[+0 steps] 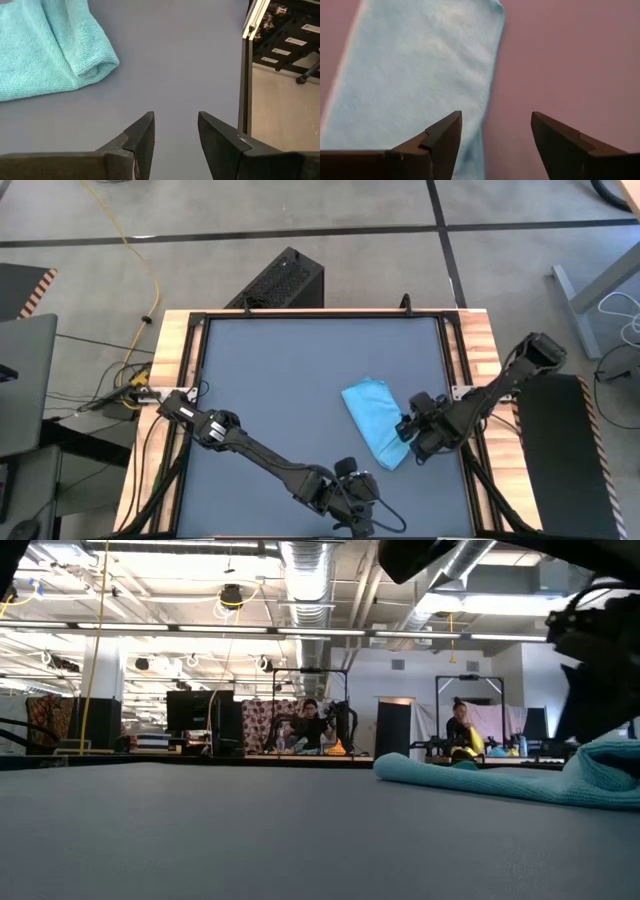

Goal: Roll towel
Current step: Roll the blue microfiber towel

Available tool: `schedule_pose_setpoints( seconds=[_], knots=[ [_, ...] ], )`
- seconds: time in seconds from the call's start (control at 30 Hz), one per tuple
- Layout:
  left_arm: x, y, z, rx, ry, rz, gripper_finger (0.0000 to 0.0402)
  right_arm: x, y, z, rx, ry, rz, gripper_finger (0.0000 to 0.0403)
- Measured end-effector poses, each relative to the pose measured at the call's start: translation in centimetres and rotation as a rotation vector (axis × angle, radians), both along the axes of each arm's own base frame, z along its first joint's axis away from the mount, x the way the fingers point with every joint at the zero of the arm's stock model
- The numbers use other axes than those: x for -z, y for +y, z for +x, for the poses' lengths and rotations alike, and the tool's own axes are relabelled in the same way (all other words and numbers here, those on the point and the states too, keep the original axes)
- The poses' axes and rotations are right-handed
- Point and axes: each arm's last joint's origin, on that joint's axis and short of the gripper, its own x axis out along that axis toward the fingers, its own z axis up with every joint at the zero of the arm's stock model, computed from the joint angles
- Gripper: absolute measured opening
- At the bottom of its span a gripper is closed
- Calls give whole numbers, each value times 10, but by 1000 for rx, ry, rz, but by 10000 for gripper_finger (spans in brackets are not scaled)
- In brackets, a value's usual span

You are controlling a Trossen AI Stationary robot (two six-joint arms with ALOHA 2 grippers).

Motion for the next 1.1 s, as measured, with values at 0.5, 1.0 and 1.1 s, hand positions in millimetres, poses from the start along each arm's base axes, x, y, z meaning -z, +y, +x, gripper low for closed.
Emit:
schedule_pose_setpoints(
  seconds=[0.5,1.0,1.1],
  knots=[
    [1,-8,-5,6,5,0,139,-1,-9,18,-6,-78,-55,265],
    [-7,-14,-15,-23,15,13,139,25,-22,62,-105,-19,3,265],
    [-5,-14,-18,-27,50,-2,139,35,-21,68,-102,-12,6,265]
  ],
)
